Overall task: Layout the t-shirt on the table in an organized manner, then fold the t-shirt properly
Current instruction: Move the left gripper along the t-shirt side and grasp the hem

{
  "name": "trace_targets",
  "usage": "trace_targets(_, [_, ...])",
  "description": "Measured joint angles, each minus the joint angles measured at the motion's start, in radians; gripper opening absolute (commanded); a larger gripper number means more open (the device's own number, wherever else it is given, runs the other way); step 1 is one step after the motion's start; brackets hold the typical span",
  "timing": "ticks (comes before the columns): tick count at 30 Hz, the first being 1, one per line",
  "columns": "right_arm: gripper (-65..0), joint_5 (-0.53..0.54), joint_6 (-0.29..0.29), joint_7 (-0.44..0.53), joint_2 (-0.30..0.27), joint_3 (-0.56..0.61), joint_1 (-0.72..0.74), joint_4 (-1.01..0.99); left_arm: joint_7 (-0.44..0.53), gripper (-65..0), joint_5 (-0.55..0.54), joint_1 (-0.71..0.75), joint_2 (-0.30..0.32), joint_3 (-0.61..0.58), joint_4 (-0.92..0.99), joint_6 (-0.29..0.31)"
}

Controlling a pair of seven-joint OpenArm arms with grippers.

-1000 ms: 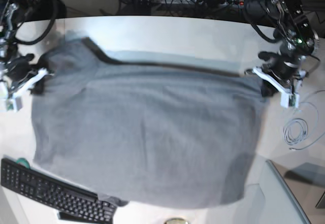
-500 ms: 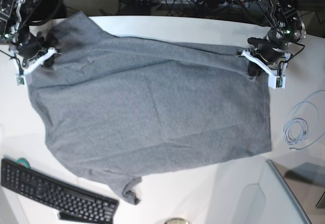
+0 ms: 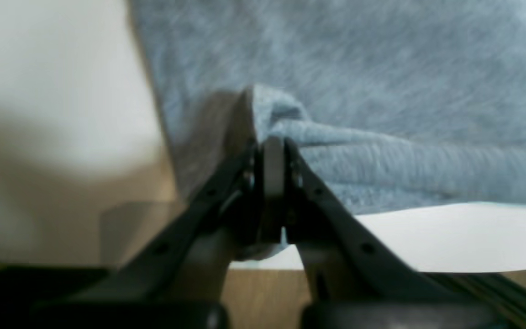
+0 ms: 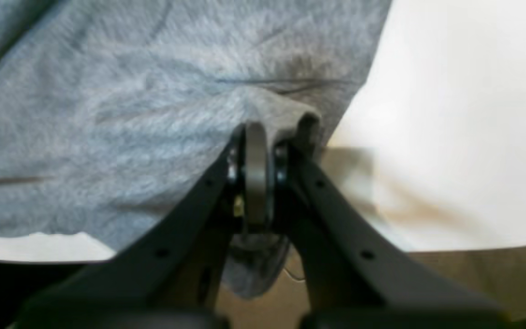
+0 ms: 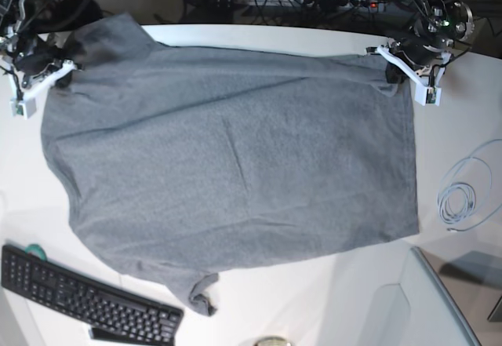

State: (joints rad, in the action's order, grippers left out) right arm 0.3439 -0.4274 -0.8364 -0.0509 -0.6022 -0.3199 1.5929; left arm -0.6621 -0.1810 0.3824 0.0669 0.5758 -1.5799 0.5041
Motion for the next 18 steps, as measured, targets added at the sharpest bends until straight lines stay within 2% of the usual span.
trace_targets(6, [-64.8, -0.001, 0.0, -0.018, 0.002, 0.005, -0.042, 0.07, 0.0, -65.0, -0.007, 0.021, 0.029, -0.003, -0.007, 0.008])
trace_targets(7, [-64.7, 0.003, 0.017, -0.016, 0.002, 0.005, -0.04, 0.07, -0.003, -65.0, -0.006, 0.028, 0.034, -0.003, -0.021, 0.007])
trace_targets(9, [-63.5, 0.012, 0.084, -0.01, 0.002, 0.005, -0.042, 0.071, -0.003, -65.0, -0.006, 0.056, 0.036, -0.003, -0.069, 0.004])
trace_targets(10, [-60.6, 0.01, 0.107, -0.016, 0.002, 0.005, -0.042, 0.07, -0.014, -65.0, -0.008, 0.07, 0.036, -0.004, -0.095, 0.006])
trace_targets(11, [-56.9, 0.01, 0.107, -0.016, 0.003, 0.005, -0.045, 0.071, -0.039, -65.0, -0.008, 0.084, 0.035, -0.003, -0.124, 0.01])
trace_targets(13, [-47.7, 0.0, 0.108, -0.016, 0.002, 0.004, -0.05, 0.071, -0.088, -55.9, -0.008, 0.105, 0.036, -0.003, -0.171, 0.006])
trace_targets(15, [-41.7, -0.002, 0.116, -0.011, 0.008, 0.001, -0.056, 0.075, -0.12, -44.6, -0.007, 0.124, 0.036, -0.001, -0.208, 0.003])
trace_targets(18, [-40.7, 0.001, 0.117, -0.014, 0.044, -0.037, -0.055, 0.088, -0.14, -33.9, -0.007, 0.157, 0.035, 0.0, -0.241, 0.0])
